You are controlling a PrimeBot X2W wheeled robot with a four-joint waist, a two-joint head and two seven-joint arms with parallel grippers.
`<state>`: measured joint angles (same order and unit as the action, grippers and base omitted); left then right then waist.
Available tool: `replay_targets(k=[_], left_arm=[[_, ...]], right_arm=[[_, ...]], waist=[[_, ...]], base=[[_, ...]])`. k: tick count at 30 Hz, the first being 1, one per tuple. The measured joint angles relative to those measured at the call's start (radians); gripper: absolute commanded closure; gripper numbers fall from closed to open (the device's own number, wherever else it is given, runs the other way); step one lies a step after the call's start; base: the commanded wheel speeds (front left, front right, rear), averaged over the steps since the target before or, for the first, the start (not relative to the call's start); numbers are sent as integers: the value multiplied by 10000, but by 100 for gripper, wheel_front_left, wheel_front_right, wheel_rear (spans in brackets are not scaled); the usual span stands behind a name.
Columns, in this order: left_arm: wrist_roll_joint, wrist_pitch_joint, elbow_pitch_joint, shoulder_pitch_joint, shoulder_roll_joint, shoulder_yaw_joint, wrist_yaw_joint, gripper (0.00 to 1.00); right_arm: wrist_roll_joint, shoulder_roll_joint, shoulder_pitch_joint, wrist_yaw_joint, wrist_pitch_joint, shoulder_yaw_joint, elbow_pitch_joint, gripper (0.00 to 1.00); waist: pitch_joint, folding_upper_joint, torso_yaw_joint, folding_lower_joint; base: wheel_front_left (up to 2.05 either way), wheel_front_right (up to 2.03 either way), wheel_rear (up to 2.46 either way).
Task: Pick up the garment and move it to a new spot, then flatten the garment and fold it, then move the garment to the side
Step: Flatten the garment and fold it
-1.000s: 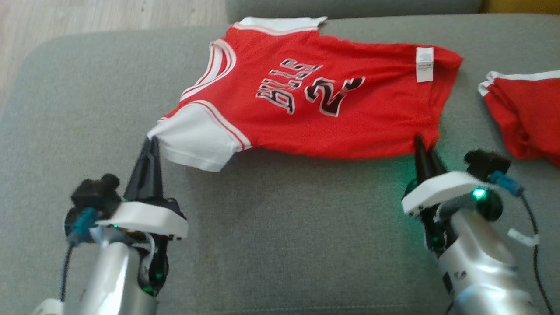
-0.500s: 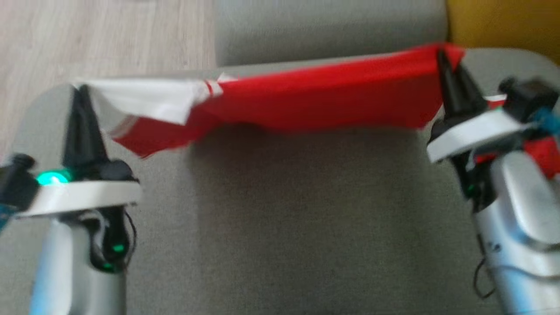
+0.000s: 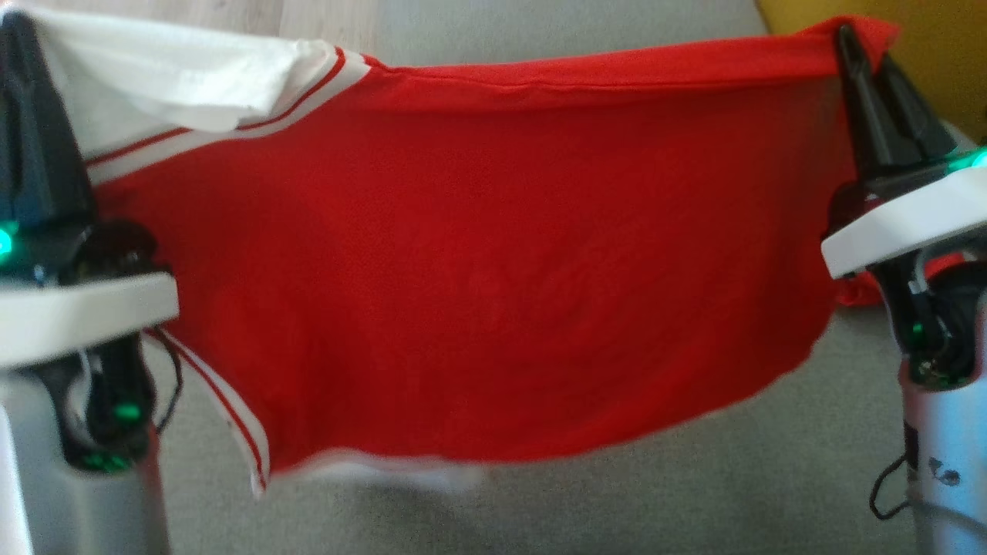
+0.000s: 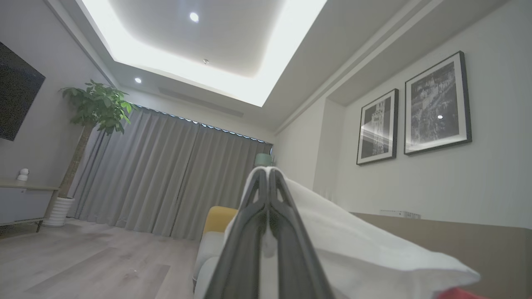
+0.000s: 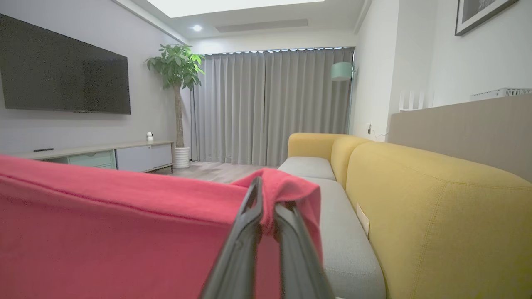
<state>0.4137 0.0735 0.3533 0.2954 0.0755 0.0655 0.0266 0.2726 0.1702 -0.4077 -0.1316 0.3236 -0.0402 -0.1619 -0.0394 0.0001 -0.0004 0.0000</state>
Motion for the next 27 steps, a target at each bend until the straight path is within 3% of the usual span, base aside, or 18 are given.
replay_targets(k=[5, 10, 14, 19, 24, 27], left_arm=[[224, -984, -867, 1793, 587, -75, 111, 100], [-65, -1085, -3459, 5159, 1427, -579, 635, 100], [-508, -395, -6195, 8046, 1891, -1078, 882, 100], [-700, 915, -9196, 10807, 1931, -1220, 966, 100], [-765, 1680, -11031, 12033, 1893, -1407, 984, 100], [-752, 1762, -11365, 12058, 1871, -1530, 1058, 100]], right_arm=[[-217, -161, -790, 0, 617, 81, -73, 100], [-347, 6, -3650, 0, 606, -136, 1820, 100], [-639, 341, -6570, 0, -313, -821, 4339, 100], [-1457, 378, -9457, 0, -2353, -786, 7380, 100], [-2220, 322, -11033, 0, -4401, -311, 9503, 100], [-2305, 257, -11170, 0, -4961, -136, 10174, 100]], waist=[[624, 0, 53, 0], [1782, 0, 136, 0], [2835, -1, 219, 1], [3924, -1, 383, 3], [4434, -1, 776, 2], [4527, -1, 931, 1]], base=[[0, 0, 0], [0, 0, 0], [0, 0, 0], [0, 0, 0], [0, 0, 0], [0, 0, 0]])
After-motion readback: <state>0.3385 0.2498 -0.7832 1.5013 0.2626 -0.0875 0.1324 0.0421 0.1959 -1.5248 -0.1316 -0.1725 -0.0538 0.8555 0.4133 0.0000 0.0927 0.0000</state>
